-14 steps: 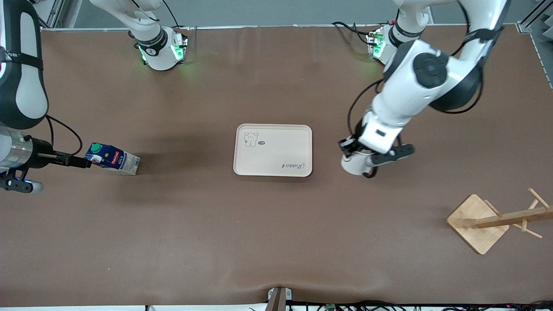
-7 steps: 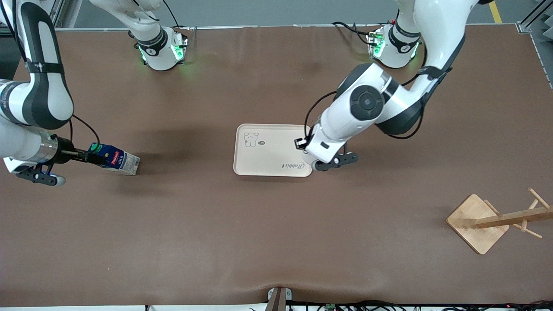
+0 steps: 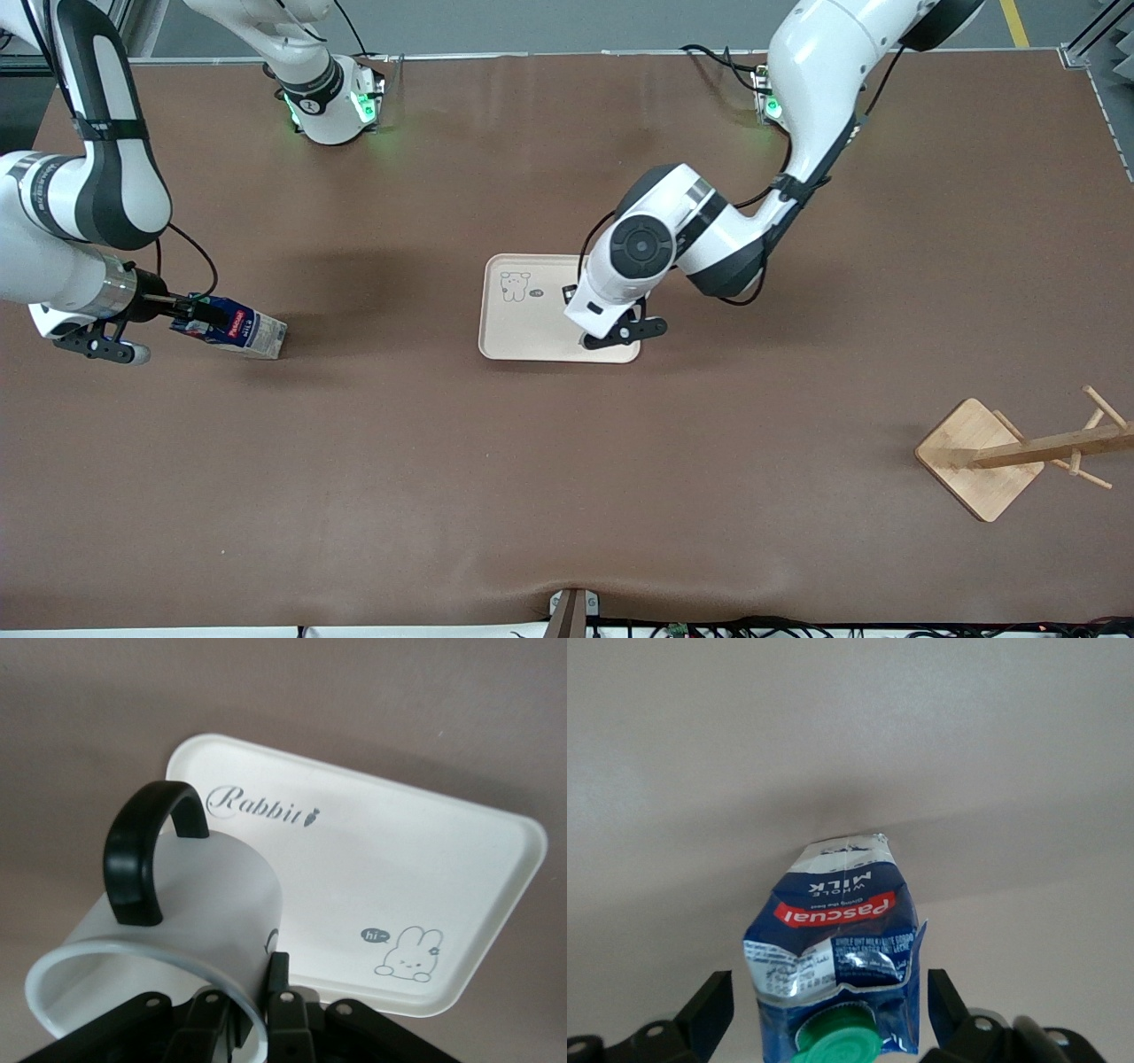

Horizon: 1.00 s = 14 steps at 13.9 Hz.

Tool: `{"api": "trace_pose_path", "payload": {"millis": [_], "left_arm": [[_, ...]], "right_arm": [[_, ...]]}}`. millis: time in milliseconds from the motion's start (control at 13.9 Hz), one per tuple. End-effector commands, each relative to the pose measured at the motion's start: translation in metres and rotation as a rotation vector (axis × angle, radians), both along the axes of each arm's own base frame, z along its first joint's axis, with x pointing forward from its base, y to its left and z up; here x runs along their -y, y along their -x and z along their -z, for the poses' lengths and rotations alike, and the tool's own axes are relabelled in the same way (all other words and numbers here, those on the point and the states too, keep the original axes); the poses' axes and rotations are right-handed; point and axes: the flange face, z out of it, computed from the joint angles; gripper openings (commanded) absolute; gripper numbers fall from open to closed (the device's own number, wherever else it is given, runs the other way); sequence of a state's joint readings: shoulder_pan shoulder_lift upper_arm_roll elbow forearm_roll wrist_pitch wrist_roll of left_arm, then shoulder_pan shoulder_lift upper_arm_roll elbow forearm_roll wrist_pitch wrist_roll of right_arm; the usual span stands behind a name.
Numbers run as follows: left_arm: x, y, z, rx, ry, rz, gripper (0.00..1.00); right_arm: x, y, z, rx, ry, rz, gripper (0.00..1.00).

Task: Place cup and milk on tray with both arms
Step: 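Lower the mug onto the tray while the right gripper lifts the milk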

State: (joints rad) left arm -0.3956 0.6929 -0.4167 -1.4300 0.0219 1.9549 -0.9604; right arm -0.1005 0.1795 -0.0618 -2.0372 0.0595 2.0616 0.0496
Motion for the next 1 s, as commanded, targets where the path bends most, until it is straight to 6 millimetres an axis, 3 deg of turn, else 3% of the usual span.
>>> {"api": "trace_pose_path", "payload": {"millis": [0,144,215,431,718,933], "left_arm": [[0.000,-0.008,0.013,-0.026,-0.023,0.060,0.00],[0.011,0.004,0.022,-0.039,-0.029,0.103,0.00],[0.012,0.005,0.028,-0.049,-0.032,0.102,0.00],[0.030,0.024,0.047,-0.069,-0.042,0.141,0.00],[0.035,0.034,0.058,-0.075,-0.069,0.154,0.00],[0.034,0.036,0.070,-0.089,-0.080,0.153,0.00]], "right_arm": [[0.003,0.009,-0.004,0.016,-0.005,-0.010,0.51],[0.005,0.008,-0.002,0.016,-0.014,-0.056,0.11],[0.006,0.008,-0.003,0.017,-0.016,-0.068,0.00],[0.005,-0.001,-0.019,0.034,-0.013,-0.073,0.00],[0.002,-0.029,-0.080,0.064,-0.012,-0.089,0.00],[-0.015,-0.041,-0.104,0.095,-0.022,-0.115,0.00]]}}
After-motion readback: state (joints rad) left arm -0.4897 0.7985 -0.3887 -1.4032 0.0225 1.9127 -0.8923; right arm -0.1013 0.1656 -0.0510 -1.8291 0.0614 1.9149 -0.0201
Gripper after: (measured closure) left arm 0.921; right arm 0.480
